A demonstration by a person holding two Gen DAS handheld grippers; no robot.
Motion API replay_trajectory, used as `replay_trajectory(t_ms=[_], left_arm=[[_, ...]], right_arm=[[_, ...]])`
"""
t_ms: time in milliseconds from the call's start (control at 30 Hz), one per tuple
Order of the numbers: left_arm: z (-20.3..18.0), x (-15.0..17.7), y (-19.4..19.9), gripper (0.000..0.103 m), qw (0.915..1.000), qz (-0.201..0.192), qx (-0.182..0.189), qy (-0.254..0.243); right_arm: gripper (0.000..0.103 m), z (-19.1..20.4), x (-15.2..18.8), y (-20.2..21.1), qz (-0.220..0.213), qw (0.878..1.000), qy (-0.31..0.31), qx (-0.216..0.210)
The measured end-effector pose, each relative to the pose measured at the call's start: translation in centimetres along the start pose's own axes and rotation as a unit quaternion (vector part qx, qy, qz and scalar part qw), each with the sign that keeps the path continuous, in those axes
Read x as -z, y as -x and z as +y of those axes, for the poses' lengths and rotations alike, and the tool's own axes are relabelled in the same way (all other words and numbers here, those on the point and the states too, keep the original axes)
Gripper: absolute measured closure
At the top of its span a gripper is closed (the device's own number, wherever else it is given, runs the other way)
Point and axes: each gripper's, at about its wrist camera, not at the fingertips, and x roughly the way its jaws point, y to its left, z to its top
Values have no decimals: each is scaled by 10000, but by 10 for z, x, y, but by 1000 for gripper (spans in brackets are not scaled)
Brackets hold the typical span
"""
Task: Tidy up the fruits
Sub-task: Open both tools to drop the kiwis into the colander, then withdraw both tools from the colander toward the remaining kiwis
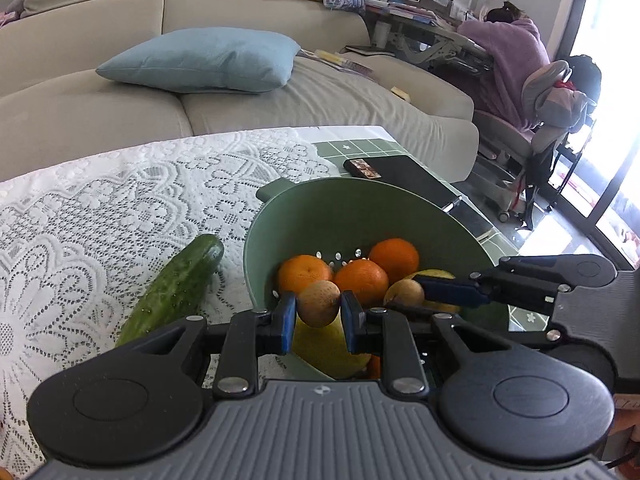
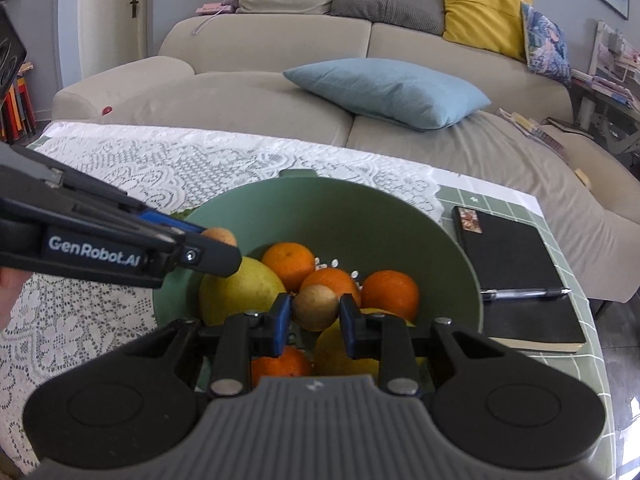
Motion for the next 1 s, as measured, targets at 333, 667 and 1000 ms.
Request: replay_trajectory(t_ms=[333, 667, 1000], left_arm=[[-3, -1, -3, 77, 9999, 25, 34, -105], [2, -2, 3, 63, 9999, -76, 53, 38], [15, -4, 29, 62, 9992, -353, -12, 178]], right_arm=[[79, 4, 1, -6, 50, 10000, 35, -61], [67, 9, -1, -1, -7, 10000, 47, -57], [52, 21, -6, 12, -252, 9997, 20, -8]])
